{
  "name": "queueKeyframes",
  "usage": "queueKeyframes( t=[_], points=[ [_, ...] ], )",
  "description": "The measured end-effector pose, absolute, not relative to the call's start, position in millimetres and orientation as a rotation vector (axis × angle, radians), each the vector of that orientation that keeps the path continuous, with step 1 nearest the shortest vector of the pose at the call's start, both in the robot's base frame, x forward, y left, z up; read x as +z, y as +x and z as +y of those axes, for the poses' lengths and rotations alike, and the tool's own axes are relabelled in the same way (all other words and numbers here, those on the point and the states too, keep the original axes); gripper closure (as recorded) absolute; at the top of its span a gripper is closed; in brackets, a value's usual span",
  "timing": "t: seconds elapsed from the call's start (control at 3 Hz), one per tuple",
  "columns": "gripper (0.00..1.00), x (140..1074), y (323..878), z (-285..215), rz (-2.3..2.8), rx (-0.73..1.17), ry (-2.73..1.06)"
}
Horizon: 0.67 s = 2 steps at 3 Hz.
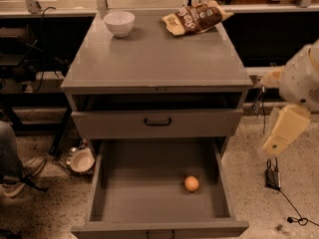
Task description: Pick orange from middle drawer and place on counter
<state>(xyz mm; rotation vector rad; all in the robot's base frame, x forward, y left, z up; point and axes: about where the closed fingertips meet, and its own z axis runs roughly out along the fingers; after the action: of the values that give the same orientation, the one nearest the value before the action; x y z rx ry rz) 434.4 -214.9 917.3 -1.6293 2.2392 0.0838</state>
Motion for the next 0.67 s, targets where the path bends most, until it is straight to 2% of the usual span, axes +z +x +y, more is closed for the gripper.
queueKeyframes(
  t=[0.33, 0.67],
  points=[
    [0.00, 827.3, 432.3, -197.7, 2.240, 0.344, -1.531],
    [0.00, 743.2, 430.5, -171.4, 2.260, 0.502, -1.497]
  ],
)
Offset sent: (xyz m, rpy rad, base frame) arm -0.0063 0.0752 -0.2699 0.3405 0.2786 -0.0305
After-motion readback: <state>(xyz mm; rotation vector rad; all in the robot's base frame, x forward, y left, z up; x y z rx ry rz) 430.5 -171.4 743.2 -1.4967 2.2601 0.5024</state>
